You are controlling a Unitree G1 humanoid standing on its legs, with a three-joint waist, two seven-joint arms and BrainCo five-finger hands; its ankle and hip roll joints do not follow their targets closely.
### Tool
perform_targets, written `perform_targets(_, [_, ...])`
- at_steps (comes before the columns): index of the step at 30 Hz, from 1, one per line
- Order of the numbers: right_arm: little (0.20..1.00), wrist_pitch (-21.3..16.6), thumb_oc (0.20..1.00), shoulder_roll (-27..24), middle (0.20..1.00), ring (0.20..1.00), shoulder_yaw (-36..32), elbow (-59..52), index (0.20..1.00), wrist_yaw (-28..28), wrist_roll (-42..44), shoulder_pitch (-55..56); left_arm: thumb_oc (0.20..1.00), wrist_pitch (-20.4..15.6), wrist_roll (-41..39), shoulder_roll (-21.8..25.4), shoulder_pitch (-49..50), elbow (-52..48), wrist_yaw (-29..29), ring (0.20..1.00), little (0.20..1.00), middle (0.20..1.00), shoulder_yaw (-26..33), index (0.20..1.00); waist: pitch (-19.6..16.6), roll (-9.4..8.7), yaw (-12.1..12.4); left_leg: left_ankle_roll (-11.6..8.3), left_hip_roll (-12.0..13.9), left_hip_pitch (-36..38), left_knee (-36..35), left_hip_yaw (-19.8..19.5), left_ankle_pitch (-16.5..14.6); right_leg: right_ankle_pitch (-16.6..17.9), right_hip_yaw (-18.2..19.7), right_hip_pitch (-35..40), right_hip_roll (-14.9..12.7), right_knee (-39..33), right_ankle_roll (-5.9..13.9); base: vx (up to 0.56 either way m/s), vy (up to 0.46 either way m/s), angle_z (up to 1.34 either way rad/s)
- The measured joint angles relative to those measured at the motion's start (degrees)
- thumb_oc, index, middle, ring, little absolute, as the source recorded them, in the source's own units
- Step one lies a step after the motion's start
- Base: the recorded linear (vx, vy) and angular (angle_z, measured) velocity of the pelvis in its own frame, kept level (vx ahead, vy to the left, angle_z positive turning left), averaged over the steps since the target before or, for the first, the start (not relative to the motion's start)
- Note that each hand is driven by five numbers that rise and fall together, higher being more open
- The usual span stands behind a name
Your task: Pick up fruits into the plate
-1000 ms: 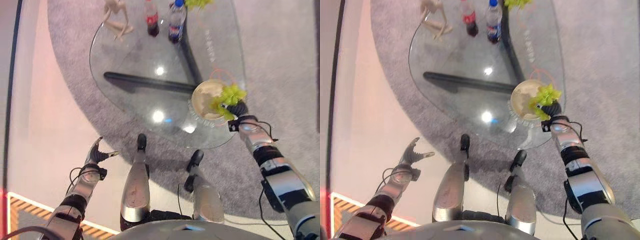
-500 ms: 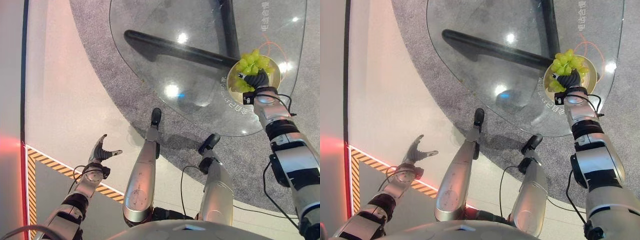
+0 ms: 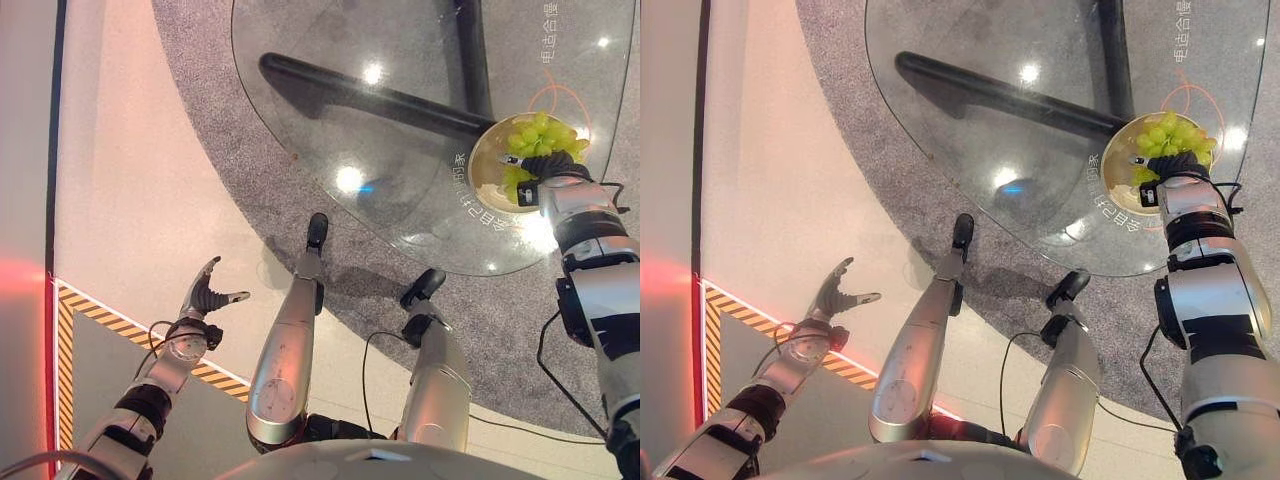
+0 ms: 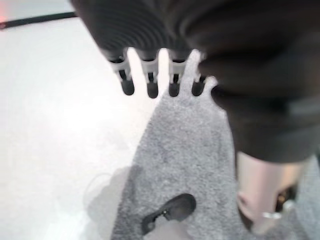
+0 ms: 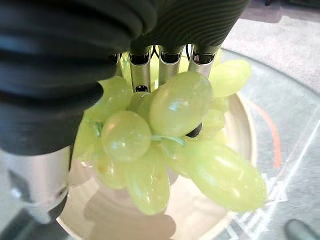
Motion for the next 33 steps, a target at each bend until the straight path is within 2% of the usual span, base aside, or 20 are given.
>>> perform_targets(5, [1.000,0.6,1.000,-0.2,1.000,1.000,0.4,1.3,1.000,9.1,-0.6,3.4,1.000,1.8,-0.6,0.3,0.0,0.2,-2.7,1.000,1.000,1.000,0.2,1.000,-0.1,-0.11,0.0,0.13,0.1,3.0,0.0,-0.2,-0.2,0.1,-0.2,3.3,0.2,-0.3,0.05,-0.06,-0.032,0.01])
perform_targets(9, [1.000,1.6,1.000,0.0,1.000,1.000,0.3,1.6,1.000,19.2,-0.8,8.6,1.000,4.0,-0.5,0.2,0.0,0.8,-4.0,1.000,1.000,1.000,1.8,1.000,-0.1,-0.12,-0.2,0.25,0.3,6.7,-0.3,-0.1,-0.6,0.0,-0.3,7.8,0.8,-2.5,-0.02,-0.03,-0.022,0.00])
perform_targets(13, [1.000,2.7,1.000,1.4,1.000,1.000,-0.1,3.2,1.000,24.3,-1.6,16.5,1.000,5.6,0.3,0.2,0.0,3.4,-5.4,1.000,1.000,1.000,4.1,1.000,-0.3,-0.48,-1.0,0.25,0.5,12.5,-0.9,0.1,-1.5,0.1,-0.3,14.5,1.7,-5.5,0.00,0.02,-0.013,-0.01])
perform_targets(15, [1.000,1.9,1.000,1.8,1.000,1.000,-0.5,3.1,1.000,24.9,-1.6,19.9,1.000,6.2,0.7,0.1,-0.2,5.0,-6.1,1.000,1.000,1.000,5.4,1.000,-0.3,-0.78,-1.2,0.14,0.9,15.5,-1.7,0.7,-1.7,1.0,-0.2,17.8,2.3,-7.4,0.07,0.05,-0.023,-0.12])
perform_targets(17, [1.000,0.5,1.000,3.0,1.000,1.000,-1.4,3.1,1.000,24.3,-1.5,22.8,1.000,6.5,1.8,0.2,0.6,6.9,-6.0,1.000,1.000,1.000,6.4,1.000,-0.6,-1.80,-2.1,-0.05,1.4,19.9,-3.4,1.3,-1.9,1.4,0.0,22.0,3.1,-10.0,0.36,0.04,-0.005,-0.19])
perform_targets(20, [1.000,-4.1,1.000,5.7,1.000,1.000,-2.6,1.4,1.000,21.1,-1.3,26.2,1.000,7.5,2.5,0.3,2.4,9.0,-6.0,1.000,1.000,1.000,7.0,1.000,-4.3,-5.20,-3.9,-0.30,2.5,22.9,-6.3,3.0,-1.8,2.6,1.0,24.4,4.7,-14.0,0.49,0.00,0.010,-0.27])
perform_targets(23, [1.000,-8.1,1.000,7.9,1.000,1.000,-2.7,-4.5,1.000,17.1,0.3,30.2,1.000,7.5,2.8,0.0,2.5,10.4,-6.0,1.000,1.000,1.000,8.6,1.000,-6.5,-7.48,-5.8,-0.97,3.1,25.8,-8.3,3.9,-1.4,4.2,1.2,27.2,5.8,-17.2,0.26,-0.02,0.013,-0.16])
perform_targets(25, [1.000,-9.2,1.000,9.0,1.000,1.000,-2.7,-6.4,1.000,16.2,0.8,32.1,1.000,7.5,2.8,-0.2,2.5,11.3,-6.0,1.000,1.000,1.000,8.7,1.000,-7.8,-7.92,-6.3,-1.20,3.3,26.2,-8.6,4.3,-1.5,4.2,1.5,27.4,6.1,-17.6,0.21,0.00,0.030,-0.13])
perform_targets(27, [1.000,-11.0,1.000,13.0,1.000,1.000,-3.2,-10.3,1.000,14.9,1.0,38.7,1.000,7.5,3.0,-2.7,3.2,13.8,-6.0,1.000,1.000,1.000,10.4,1.000,-10.7,-8.25,-7.3,-1.47,3.5,29.4,-10.4,5.9,-1.7,4.8,2.2,29.4,6.4,-19.3,0.21,0.04,0.100,-0.27])
perform_targets(29, [1.000,-12.6,1.000,17.6,1.000,1.000,-5.2,-9.4,1.000,15.0,0.8,44.4,1.000,6.6,3.4,-5.0,5.6,18.2,-6.1,1.000,1.000,1.000,10.4,1.000,-14.4,-8.11,-8.5,-1.66,3.5,33.2,-12.9,7.8,-1.9,4.8,3.2,31.7,6.4,-20.5,0.26,0.06,0.101,-0.37])
perform_targets(30, [1.000,-12.5,1.000,18.7,1.000,1.000,-4.8,-7.7,1.000,15.2,0.4,47.3,1.000,6.2,3.7,-5.9,6.6,19.6,-6.1,1.000,1.000,1.000,10.2,1.000,-16.7,-8.19,-10.0,-1.69,3.5,33.9,-13.8,8.5,-1.9,4.8,3.5,32.0,6.4,-21.2,0.27,0.07,0.073,-0.26])
perform_targets(33, [1.000,-13.0,1.000,20.2,1.000,1.000,-5.7,-2.3,1.000,14.7,-1.0,53.0,1.000,5.7,4.7,-8.2,7.1,23.1,-7.2,1.000,1.000,1.000,10.2,1.000,-19.2,-7.59,-12.1,-1.85,3.5,36.3,-14.9,9.9,-2.1,4.9,4.5,33.6,6.7,-22.3,0.46,0.08,0.038,-0.21])
